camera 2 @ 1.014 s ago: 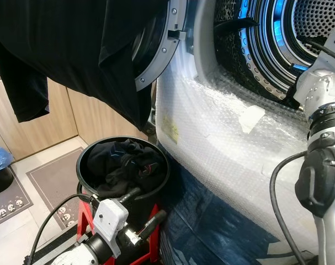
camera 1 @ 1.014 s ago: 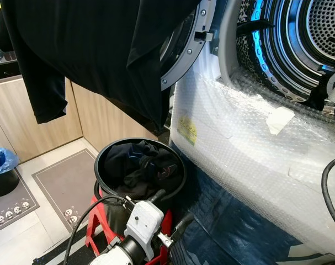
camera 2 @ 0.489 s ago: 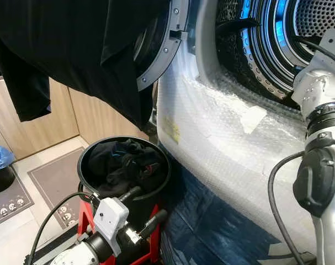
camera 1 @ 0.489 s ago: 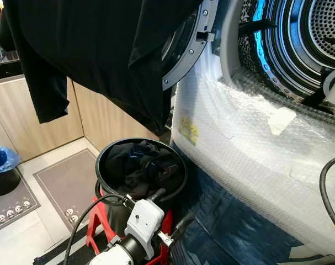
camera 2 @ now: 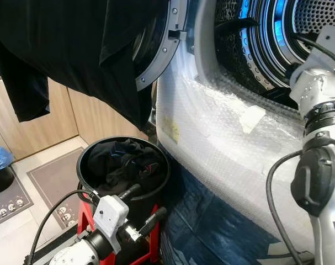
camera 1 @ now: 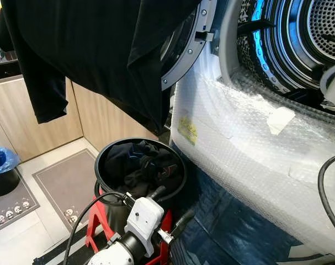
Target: Clothes washing
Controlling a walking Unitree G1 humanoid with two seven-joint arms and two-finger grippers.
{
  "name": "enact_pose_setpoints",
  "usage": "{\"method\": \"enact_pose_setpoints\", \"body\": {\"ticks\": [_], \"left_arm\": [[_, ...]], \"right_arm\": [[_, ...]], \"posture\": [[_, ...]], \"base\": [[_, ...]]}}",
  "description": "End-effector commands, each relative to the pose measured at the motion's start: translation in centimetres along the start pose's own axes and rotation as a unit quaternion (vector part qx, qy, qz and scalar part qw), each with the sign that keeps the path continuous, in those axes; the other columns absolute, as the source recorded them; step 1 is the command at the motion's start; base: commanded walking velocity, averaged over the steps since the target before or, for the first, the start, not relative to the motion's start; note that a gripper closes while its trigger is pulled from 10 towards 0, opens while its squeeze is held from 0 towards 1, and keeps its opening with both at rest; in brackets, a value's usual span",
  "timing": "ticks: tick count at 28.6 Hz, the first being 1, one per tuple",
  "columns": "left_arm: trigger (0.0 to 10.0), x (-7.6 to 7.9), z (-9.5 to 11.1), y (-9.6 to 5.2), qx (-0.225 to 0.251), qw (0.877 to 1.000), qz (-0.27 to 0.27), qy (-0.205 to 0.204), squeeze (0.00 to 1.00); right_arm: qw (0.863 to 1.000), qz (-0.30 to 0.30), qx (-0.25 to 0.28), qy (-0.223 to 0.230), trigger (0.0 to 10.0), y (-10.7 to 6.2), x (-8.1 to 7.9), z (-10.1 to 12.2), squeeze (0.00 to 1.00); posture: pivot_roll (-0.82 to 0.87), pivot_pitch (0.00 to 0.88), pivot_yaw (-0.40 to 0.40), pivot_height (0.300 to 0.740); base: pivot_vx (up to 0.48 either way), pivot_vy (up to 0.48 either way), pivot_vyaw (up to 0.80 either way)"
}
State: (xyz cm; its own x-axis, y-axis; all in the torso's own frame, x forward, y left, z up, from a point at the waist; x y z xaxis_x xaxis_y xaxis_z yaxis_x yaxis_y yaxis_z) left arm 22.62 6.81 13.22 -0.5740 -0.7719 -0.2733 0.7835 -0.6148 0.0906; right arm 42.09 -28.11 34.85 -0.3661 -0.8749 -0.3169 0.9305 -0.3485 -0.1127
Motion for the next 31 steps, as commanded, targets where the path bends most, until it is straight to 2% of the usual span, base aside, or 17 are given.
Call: {"method": "enact_pose_setpoints", "body": {"ticks": [1, 2, 3, 4, 5, 6, 7, 9, 10, 14, 15, 17, 25, 26, 27, 29, 31], "left_arm": [[10.0, -0.4, 0.1, 0.3, 0.006, 1.000, 0.007, 0.009, 0.00], [10.0, -0.8, 0.2, 0.4, 0.009, 1.000, 0.016, 0.018, 0.00], [10.0, -1.4, 0.4, 0.5, 0.015, 0.999, 0.029, 0.027, 0.00], [10.0, -1.4, 0.4, 0.5, 0.015, 0.999, 0.029, 0.027, 0.00], [10.0, -1.9, 0.5, 0.7, 0.018, 0.998, 0.040, 0.033, 0.00], [10.0, -1.9, 0.5, 0.7, 0.018, 0.998, 0.040, 0.033, 0.00], [10.0, -3.0, 0.6, 1.0, 0.022, 0.998, 0.056, 0.031, 0.00], [10.0, -3.0, 0.6, 1.0, 0.022, 0.998, 0.056, 0.031, 0.00], [10.0, -3.9, 0.6, 1.3, 0.017, 0.997, 0.070, 0.025, 0.00], [10.0, -4.1, 0.5, 1.3, 0.016, 0.997, 0.073, 0.023, 0.00], [10.0, -4.5, 0.6, 1.5, 0.016, 0.996, 0.079, 0.023, 0.00], [10.0, -5.5, 0.5, 1.8, 0.011, 0.996, 0.080, 0.024, 0.00], [10.0, -6.2, 0.5, 2.4, 0.018, 0.996, 0.073, 0.053, 0.00], [10.0, -6.3, 0.5, 2.5, 0.018, 0.996, 0.074, 0.052, 0.00], [10.0, -6.7, 0.4, 2.6, 0.018, 0.995, 0.078, 0.056, 0.00], [10.0, -6.9, 0.1, 2.7, 0.011, 0.995, 0.078, 0.063, 0.00], [10.0, -7.0, -0.1, 2.7, 0.009, 0.995, 0.077, 0.062, 0.00]], "right_arm": [[0.997, 0.061, 0.035, 0.032, 10.0, -0.6, -1.2, 2.1, 1.00], [0.995, 0.090, 0.039, 0.027, 10.0, -0.7, -1.5, 2.3, 0.34], [0.992, 0.113, 0.048, 0.014, 10.0, -0.8, -1.7, 2.5, 0.05], [0.992, 0.113, 0.048, 0.014, 10.0, -0.8, -1.7, 2.5, 0.05], [0.991, 0.125, 0.054, -0.003, 10.0, -0.9, -1.8, 2.5, 0.00], [0.991, 0.125, 0.054, -0.003, 10.0, -0.9, -1.8, 2.5, 0.00], [0.986, 0.155, 0.057, -0.008, 10.0, -1.0, -1.7, 2.2, 0.00], [0.986, 0.155, 0.057, -0.008, 10.0, -1.0, -1.7, 2.2, 0.00], [0.983, 0.176, 0.057, 0.001, 10.0, -1.0, -1.3, 1.6, 0.00], [0.982, 0.180, 0.056, 0.005, 10.0, -1.0, -1.2, 1.5, 0.00], [0.978, 0.200, 0.062, 0.010, 10.0, -1.2, -0.9, 1.1, 0.00], [0.952, 0.289, 0.103, 0.021, 10.0, -2.6, -0.3, 0.5, 0.00], [0.927, 0.353, 0.125, 0.030, 10.0, -4.5, 1.6, -0.3, 0.00], [0.919, 0.370, 0.132, 0.038, 10.0, -5.0, 1.8, -0.4, 0.00], [0.900, 0.408, 0.144, 0.053, 10.0, -6.2, 2.1, -0.7, 0.00], [0.885, 0.440, 0.144, 0.051, 10.0, -7.3, 2.4, -1.3, 0.00], [0.881, 0.450, 0.141, 0.052, 10.0, -7.6, 2.5, -1.7, 0.00]], "posture": [[0.06, 0.008, -0.149, 0.740], [0.06, 0.000, -0.146, 0.740], [0.06, 0.000, -0.140, 0.740], [0.06, 0.000, -0.140, 0.740], [0.06, 0.000, -0.139, 0.740], [0.06, 0.000, -0.139, 0.740], [0.05, 0.000, -0.125, 0.740], [0.05, 0.000, -0.125, 0.740], [0.04, 0.000, -0.113, 0.740], [0.04, 0.000, -0.110, 0.740], [0.04, 0.000, -0.103, 0.740], [0.04, 0.000, -0.090, 0.740], [0.02, 0.000, -0.073, 0.740], [0.01, 0.000, -0.062, 0.740], [0.01, 0.000, -0.057, 0.740], [0.00, 0.000, -0.053, 0.740], [0.00, 0.000, -0.050, 0.740]], "base": [[0.000, 0.000, 0.00], [0.000, 0.000, 0.00], [0.000, 0.000, 0.00], [0.000, 0.000, 0.00], [0.000, 0.000, 0.00], [0.000, 0.000, 0.00], [0.000, 0.000, 0.00], [0.000, 0.000, 0.00], [0.000, 0.000, 0.00], [0.000, 0.000, 0.00], [0.000, 0.000, 0.00], [0.000, 0.000, 0.00], [0.000, 0.000, 0.00], [0.000, 0.000, 0.00], [0.000, 0.000, 0.00], [0.000, 0.000, 0.00], [0.000, 0.000, 0.00]]}}
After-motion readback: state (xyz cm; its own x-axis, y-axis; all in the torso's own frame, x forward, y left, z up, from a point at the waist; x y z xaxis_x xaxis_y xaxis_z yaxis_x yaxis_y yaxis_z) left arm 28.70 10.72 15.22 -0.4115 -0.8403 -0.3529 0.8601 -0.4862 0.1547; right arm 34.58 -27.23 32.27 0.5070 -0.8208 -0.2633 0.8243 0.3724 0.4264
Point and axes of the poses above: a point about 5 cm out from each wrist's last joint towards the gripper, its own y axis pointing out of the wrist towards the gripper, its own z axis along the axis of the wrist's last joint, x = y × z, the point moved 2 cm from there along y, pointing out of the wrist towards the gripper, and after that the axes turned 10 degrees about y, right-handed, at the moved point
